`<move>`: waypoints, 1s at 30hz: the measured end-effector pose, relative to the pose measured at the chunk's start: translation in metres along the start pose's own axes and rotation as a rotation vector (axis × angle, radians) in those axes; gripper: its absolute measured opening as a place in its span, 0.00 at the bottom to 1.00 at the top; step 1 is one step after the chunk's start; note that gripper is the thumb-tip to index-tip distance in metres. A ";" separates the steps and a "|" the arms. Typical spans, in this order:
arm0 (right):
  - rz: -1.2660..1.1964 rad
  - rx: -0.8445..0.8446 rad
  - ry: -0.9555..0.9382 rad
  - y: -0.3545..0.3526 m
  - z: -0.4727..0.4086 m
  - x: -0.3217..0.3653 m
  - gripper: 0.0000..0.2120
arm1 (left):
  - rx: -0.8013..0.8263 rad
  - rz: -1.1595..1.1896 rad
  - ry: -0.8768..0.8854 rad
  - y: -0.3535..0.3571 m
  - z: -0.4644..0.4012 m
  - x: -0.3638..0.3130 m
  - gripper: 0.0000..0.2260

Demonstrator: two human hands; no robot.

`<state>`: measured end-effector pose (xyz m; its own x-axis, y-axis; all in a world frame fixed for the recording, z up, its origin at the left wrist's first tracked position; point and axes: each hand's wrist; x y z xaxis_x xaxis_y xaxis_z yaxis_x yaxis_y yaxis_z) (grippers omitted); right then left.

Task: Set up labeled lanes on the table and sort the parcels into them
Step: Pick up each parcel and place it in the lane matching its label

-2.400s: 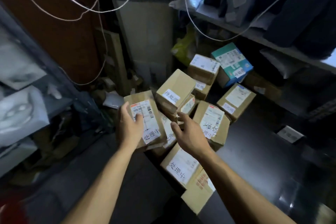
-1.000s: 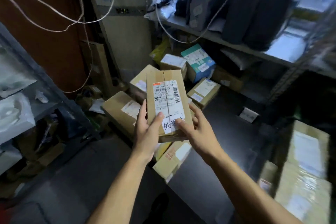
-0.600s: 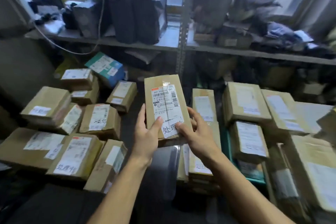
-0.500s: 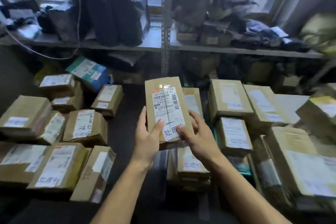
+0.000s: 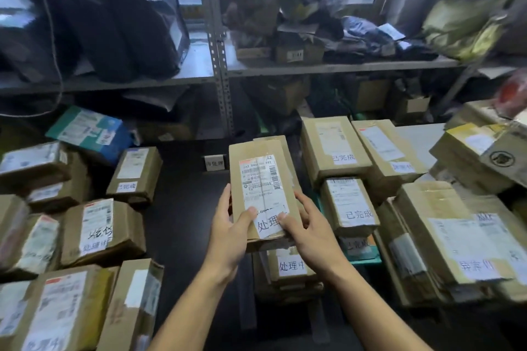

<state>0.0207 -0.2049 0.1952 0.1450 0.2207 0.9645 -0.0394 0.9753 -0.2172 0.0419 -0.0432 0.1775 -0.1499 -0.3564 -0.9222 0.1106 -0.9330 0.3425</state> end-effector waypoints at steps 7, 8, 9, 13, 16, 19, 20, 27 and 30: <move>0.050 -0.075 0.019 0.000 -0.050 0.010 0.20 | 0.111 -0.096 -0.030 0.000 -0.055 -0.016 0.22; 0.059 -0.078 0.020 -0.003 -0.060 0.011 0.20 | 0.127 -0.103 -0.030 0.003 -0.064 -0.017 0.21; 0.070 -0.079 0.023 -0.006 -0.070 0.013 0.19 | 0.134 -0.108 -0.030 0.006 -0.073 -0.018 0.20; 0.098 -0.116 0.072 -0.017 -0.114 0.013 0.18 | 0.127 -0.129 -0.030 0.023 -0.112 -0.018 0.22; 0.112 -0.111 0.114 -0.025 -0.147 0.009 0.21 | 0.107 -0.131 -0.059 0.034 -0.141 -0.013 0.23; 0.114 -0.098 0.146 -0.031 -0.176 0.002 0.22 | 0.089 -0.109 -0.099 0.043 -0.165 -0.007 0.24; 0.111 -0.099 0.158 -0.032 -0.185 -0.002 0.23 | 0.078 -0.102 -0.112 0.046 -0.171 -0.004 0.25; 0.103 -0.115 0.253 -0.025 -0.211 -0.036 0.23 | 0.014 -0.109 -0.150 0.049 -0.194 0.025 0.23; 0.161 -0.128 0.280 -0.024 -0.208 -0.046 0.24 | -0.003 -0.121 -0.169 0.046 -0.192 0.043 0.23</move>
<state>0.2209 -0.2367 0.1244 0.4137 0.3475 0.8415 0.0380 0.9169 -0.3973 0.2288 -0.0913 0.1192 -0.3246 -0.2451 -0.9135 0.0847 -0.9695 0.2300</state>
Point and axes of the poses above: each hand's wrist, its own z-axis away from the middle knuckle, its own y-axis out of the palm, x = y × z, and after that the axes turned 10 degrees about z, right-handed
